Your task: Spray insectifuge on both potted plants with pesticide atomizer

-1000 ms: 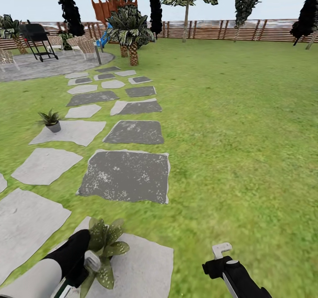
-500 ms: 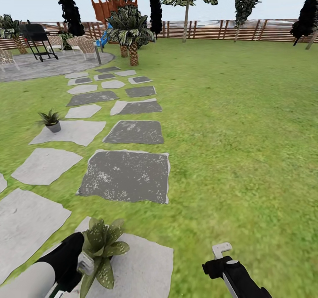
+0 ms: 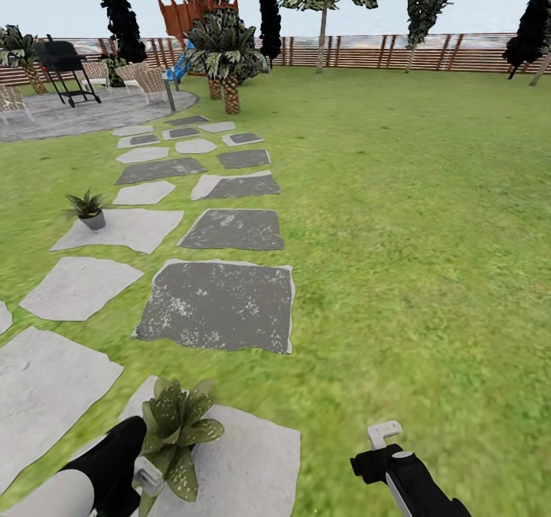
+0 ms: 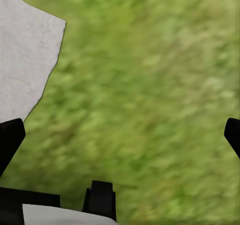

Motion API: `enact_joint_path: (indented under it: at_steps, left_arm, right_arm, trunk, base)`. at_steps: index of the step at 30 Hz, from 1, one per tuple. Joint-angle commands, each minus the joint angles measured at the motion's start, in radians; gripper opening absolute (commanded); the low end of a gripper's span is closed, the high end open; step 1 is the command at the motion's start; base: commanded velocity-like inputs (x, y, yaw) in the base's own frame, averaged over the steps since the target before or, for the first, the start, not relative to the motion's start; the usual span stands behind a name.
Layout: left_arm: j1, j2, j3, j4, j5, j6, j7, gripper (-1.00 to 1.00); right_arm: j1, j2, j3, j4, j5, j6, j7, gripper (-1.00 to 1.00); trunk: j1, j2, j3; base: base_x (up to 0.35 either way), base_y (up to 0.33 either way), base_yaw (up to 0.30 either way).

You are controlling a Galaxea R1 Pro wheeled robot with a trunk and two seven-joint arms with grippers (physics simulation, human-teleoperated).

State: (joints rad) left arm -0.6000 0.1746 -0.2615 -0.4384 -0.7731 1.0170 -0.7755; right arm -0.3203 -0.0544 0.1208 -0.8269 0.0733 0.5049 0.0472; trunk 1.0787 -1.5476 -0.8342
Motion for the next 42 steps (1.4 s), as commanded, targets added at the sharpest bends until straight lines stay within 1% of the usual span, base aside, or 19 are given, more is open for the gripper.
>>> enact_joint_path:
  at_steps: [1, 2, 3, 4, 6, 8, 13, 17, 19, 20, 22, 25, 29, 42]
  left_arm:
    - [-0.001, -0.012, -0.005, -0.002, -0.014, 0.000, -0.010, -1.00]
    - [-0.004, -0.034, -0.006, -0.002, -0.014, 0.000, -0.011, -1.00]
    - [-0.011, -0.065, -0.007, -0.002, -0.014, 0.000, -0.011, -1.00]
    - [-0.020, -0.083, -0.008, -0.002, -0.014, 0.000, -0.011, -1.00]
    - [-0.047, -0.098, -0.008, -0.002, -0.014, 0.000, -0.012, -1.00]
    - [-0.071, -0.104, -0.008, -0.002, -0.014, 0.001, -0.012, -1.00]
    - [-0.076, -0.102, -0.015, -0.002, -0.014, 0.000, -0.009, -1.00]
    - [-0.073, -0.095, -0.013, -0.002, -0.014, 0.000, -0.008, -1.00]
    - [-0.071, -0.081, -0.012, -0.001, -0.015, 0.000, -0.008, -1.00]
    - [-0.071, -0.068, -0.012, 0.000, -0.015, 0.000, -0.008, -1.00]
    - [-0.070, -0.057, -0.011, 0.000, -0.015, 0.000, -0.008, -1.00]
    - [-0.070, -0.047, -0.011, 0.000, -0.015, 0.000, -0.008, -1.00]
    - [-0.070, -0.044, -0.012, 0.000, -0.015, 0.000, -0.008, -1.00]
    - [-0.070, -0.047, -0.012, -0.001, -0.015, 0.000, -0.007, -1.00]
  right_arm:
    - [0.000, -0.001, 0.002, -0.002, 0.008, 0.006, 0.005, 1.00]
    - [0.000, -0.001, 0.002, -0.003, 0.008, 0.006, 0.005, 1.00]
    - [0.000, -0.001, 0.003, -0.003, 0.009, 0.006, 0.005, 1.00]
    - [0.000, -0.001, 0.003, -0.003, 0.009, 0.006, 0.005, 1.00]
    - [0.000, -0.001, 0.003, -0.003, 0.009, 0.006, 0.005, 1.00]
    - [0.000, -0.001, 0.003, -0.003, 0.009, 0.006, 0.005, 1.00]
    - [0.000, -0.001, 0.002, -0.003, 0.008, 0.006, 0.005, 1.00]
    - [0.000, -0.001, 0.002, -0.003, 0.008, 0.006, 0.005, 1.00]
    - [0.000, -0.001, 0.002, -0.003, 0.009, 0.006, 0.005, 1.00]
    - [0.000, -0.001, 0.002, -0.003, 0.009, 0.006, 0.005, 1.00]
    - [0.000, -0.001, 0.002, -0.003, 0.009, 0.006, 0.005, 1.00]
    - [0.000, -0.001, 0.002, -0.003, 0.009, 0.006, 0.005, 1.00]
    - [0.000, -0.001, 0.002, -0.003, 0.008, 0.006, 0.005, 1.00]
    - [0.000, -0.001, 0.002, -0.003, 0.008, 0.006, 0.005, 1.00]
  trunk:
    - [0.000, 0.000, -0.001]
    - [0.000, 0.000, -0.001]
    - [0.000, 0.000, -0.001]
    - [0.000, 0.000, -0.001]
    - [0.000, 0.000, -0.001]
    - [0.000, 0.000, -0.001]
    - [0.000, 0.000, -0.001]
    - [0.000, 0.000, -0.001]
    - [0.000, 0.000, -0.001]
    - [0.000, 0.000, -0.001]
    - [0.000, 0.000, -0.001]
    - [0.000, 0.000, -0.001]
    - [0.000, 0.000, -0.001]
    - [0.000, 0.000, -0.001]
  base:
    - [0.000, 0.000, 0.000]
    - [0.000, 0.000, 0.000]
    - [0.000, 0.000, 0.000]
    - [0.000, 0.000, 0.000]
    - [0.000, 0.000, 0.000]
    - [0.000, 0.000, 0.000]
    - [0.000, 0.000, 0.000]
    - [0.000, 0.000, 0.000]
    - [0.000, 0.000, 0.000]
    - [0.000, 0.000, 0.000]
    - [0.000, 0.000, 0.000]
    - [-0.019, 0.017, 0.000]
    - [-0.155, 0.150, -0.120]
    - [-0.244, 0.239, -0.295]
